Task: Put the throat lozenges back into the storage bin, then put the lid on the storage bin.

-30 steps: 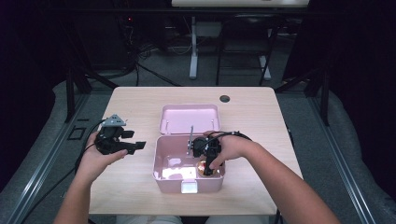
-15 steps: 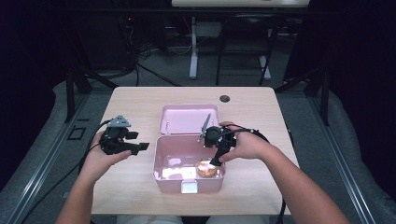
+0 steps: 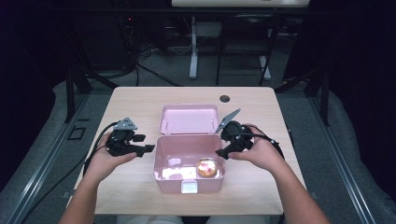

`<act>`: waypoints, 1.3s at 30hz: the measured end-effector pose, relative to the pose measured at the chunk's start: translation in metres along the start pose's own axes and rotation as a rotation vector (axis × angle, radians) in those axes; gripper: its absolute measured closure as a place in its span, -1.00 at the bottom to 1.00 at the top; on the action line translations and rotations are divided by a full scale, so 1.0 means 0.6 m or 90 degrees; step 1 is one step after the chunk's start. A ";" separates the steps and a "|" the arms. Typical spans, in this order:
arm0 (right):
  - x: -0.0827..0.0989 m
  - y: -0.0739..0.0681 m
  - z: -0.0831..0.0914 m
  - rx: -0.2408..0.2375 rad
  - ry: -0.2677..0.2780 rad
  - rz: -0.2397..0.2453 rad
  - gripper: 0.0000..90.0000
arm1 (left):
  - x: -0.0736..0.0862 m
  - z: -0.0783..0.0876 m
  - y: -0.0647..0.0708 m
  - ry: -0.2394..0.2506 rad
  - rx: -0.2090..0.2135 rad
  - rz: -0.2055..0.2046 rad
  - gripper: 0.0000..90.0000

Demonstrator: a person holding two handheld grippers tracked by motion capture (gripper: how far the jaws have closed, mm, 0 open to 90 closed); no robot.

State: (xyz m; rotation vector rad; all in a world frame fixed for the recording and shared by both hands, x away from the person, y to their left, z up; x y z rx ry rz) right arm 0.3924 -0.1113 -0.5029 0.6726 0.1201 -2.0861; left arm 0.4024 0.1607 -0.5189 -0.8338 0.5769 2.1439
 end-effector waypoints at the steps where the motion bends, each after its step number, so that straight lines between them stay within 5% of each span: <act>1: 0.004 0.000 0.005 0.003 0.010 -0.028 -0.19 | 0.000 -0.001 0.002 -0.001 0.001 0.001 -0.10; 10: 0.033 -0.004 0.006 0.044 0.052 -0.135 -0.11 | -0.005 -0.013 0.014 0.011 0.022 0.020 0.05; 21: 0.027 -0.016 0.017 0.037 0.109 -0.134 0.08 | -0.001 -0.028 0.021 -0.007 0.039 0.049 0.05; 39: 0.041 -0.036 -0.007 -0.015 0.075 -0.147 0.20 | 0.002 -0.045 0.020 -0.015 0.045 0.057 0.22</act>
Point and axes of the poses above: each handheld gripper's, and its own axes: z roughly backward along the jaws, x roughly out of its underside, y roughly to its right, the point moved 9 cm from there along -z, roughly forward along the jaws, and after that the axes turned 5 degrees about x, right-handed, at the moved point
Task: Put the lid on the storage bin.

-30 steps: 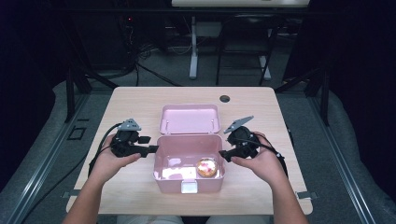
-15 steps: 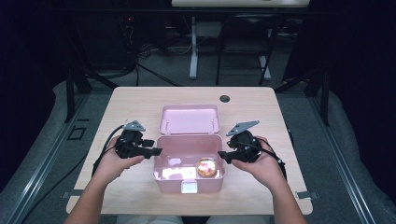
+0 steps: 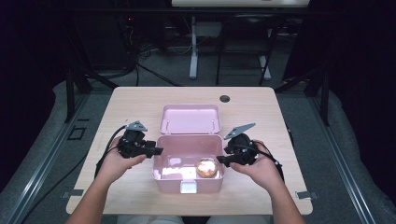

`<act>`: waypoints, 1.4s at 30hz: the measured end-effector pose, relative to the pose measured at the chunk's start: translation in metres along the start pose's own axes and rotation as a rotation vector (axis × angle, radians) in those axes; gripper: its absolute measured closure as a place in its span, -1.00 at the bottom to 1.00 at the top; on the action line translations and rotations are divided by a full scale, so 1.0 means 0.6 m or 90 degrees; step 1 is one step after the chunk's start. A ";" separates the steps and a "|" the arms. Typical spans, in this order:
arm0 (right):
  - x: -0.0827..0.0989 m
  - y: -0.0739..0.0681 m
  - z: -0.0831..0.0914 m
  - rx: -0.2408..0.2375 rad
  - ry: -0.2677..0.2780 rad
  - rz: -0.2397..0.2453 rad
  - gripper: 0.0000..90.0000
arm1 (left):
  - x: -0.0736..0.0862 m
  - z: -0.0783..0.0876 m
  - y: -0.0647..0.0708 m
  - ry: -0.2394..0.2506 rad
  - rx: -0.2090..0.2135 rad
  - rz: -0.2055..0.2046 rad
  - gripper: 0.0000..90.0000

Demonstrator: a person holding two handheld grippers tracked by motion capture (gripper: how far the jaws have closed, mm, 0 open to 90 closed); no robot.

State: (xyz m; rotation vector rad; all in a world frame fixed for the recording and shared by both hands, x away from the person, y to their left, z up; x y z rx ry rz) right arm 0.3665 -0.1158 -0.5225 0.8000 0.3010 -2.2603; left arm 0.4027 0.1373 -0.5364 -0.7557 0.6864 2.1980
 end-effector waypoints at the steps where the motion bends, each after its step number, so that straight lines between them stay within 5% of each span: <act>1: 0.001 0.000 0.001 0.000 -0.002 0.000 0.21 | 0.000 -0.001 0.000 0.001 0.000 0.001 0.22; 16: 0.001 0.008 0.007 0.002 0.016 -0.019 0.19 | -0.003 0.002 0.001 -0.001 -0.001 -0.005 0.18; 25: -0.008 0.030 0.017 0.016 0.053 -0.061 0.15 | -0.011 0.019 0.001 0.020 -0.009 -0.003 0.10; 31: -0.022 0.066 0.013 0.027 0.050 -0.115 0.22 | -0.011 0.025 0.001 0.021 -0.014 -0.006 0.11; 42: -0.053 0.120 -0.006 0.053 0.017 -0.138 0.20 | -0.011 0.033 0.006 0.023 -0.010 -0.018 0.12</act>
Point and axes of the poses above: each handheld gripper's, and its own axes: z roughly backward along the jaws, x roughly out of its underside, y roughly to its right, the point moved 9 cm from there along -z, roughly forward along the jaws, and after that the axes turned 5 degrees about x, right-handed, at the moved point
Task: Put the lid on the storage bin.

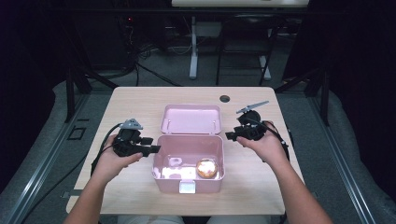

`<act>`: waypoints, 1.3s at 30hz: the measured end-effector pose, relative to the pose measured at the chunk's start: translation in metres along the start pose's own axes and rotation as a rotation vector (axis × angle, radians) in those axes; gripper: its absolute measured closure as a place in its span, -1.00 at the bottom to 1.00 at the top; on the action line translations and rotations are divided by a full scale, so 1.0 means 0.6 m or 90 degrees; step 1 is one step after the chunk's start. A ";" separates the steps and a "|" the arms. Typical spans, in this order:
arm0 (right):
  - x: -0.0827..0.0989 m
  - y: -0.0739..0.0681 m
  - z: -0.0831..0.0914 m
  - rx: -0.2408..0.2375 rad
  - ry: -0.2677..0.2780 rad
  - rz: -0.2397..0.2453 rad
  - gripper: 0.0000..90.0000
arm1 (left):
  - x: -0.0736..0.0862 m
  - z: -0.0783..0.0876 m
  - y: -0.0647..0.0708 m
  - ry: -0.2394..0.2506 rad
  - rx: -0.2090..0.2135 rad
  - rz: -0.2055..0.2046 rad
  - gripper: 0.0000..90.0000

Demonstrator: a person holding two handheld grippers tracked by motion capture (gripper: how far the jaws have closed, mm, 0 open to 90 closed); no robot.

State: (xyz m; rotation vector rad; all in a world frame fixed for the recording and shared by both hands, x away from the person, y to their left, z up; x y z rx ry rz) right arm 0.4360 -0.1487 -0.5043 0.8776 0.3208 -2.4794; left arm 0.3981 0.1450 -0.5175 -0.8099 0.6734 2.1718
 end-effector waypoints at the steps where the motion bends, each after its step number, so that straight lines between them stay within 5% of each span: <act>1: -0.003 0.006 -0.007 0.006 -0.020 -0.003 0.19 | 0.000 0.001 -0.001 0.003 -0.002 0.000 0.11; 24: -0.069 0.029 -0.076 0.031 -0.094 -0.066 0.19 | 0.005 -0.010 0.000 -0.015 0.001 -0.002 0.07; 39: -0.092 0.042 -0.129 0.045 -0.097 -0.130 0.33 | 0.009 -0.013 0.005 -0.027 0.010 -0.009 0.16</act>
Point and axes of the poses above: each handheld gripper's, and its own axes: z roughly backward along the jaws, x roughly out of its underside, y roughly to its right, the point moved 9 cm from there along -z, roughly forward along the jaws, and after that the axes turned 5 degrees about x, right-handed, at the moved point
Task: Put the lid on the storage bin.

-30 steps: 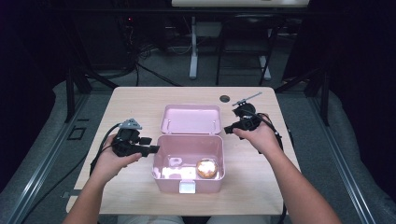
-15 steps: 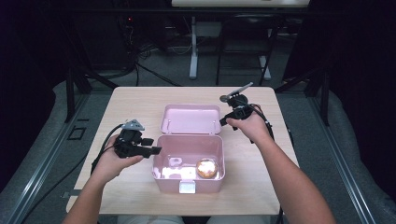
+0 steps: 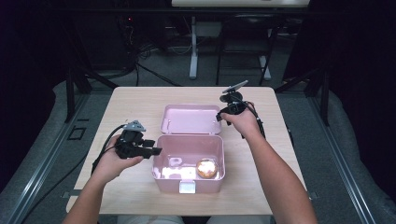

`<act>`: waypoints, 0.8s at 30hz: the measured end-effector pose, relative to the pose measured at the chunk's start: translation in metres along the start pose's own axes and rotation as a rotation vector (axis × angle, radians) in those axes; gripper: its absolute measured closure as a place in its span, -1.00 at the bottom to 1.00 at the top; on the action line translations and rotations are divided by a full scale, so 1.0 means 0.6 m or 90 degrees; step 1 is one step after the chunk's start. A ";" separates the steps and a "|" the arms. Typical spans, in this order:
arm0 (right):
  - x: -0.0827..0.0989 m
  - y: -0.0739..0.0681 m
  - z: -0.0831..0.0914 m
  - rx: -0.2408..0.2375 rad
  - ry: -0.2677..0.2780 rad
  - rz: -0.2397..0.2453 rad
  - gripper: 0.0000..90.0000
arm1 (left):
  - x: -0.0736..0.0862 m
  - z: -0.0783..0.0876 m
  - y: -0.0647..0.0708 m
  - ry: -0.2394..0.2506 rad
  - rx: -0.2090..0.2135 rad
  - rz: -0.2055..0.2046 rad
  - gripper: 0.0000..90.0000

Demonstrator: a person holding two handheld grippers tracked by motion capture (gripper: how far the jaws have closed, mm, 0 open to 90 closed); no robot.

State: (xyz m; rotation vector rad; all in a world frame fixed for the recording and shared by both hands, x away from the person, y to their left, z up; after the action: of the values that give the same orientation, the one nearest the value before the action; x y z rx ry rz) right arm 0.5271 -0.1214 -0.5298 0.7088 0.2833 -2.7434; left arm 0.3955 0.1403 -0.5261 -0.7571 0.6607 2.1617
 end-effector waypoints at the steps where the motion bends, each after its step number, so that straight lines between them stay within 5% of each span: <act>1: -0.001 0.000 -0.003 -0.003 -0.001 -0.004 0.33 | 0.000 0.000 0.001 0.001 0.003 -0.002 0.16; 24: -0.035 0.012 -0.063 0.036 -0.003 -0.061 0.58 | 0.002 0.001 0.001 0.000 0.000 -0.013 0.41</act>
State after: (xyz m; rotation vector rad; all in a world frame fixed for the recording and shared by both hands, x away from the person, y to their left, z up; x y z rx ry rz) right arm 0.5638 -0.1134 -0.5526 0.7218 0.2462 -2.8526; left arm 0.3943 0.1409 -0.5262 -0.7613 0.6511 2.1428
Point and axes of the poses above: each handheld gripper's, and its own axes: z roughly backward along the jaws, x roughly out of its underside, y roughly to its right, the point moved 9 cm from there along -z, roughly forward along the jaws, and after that the axes turned 5 degrees about x, right-handed, at the moved point
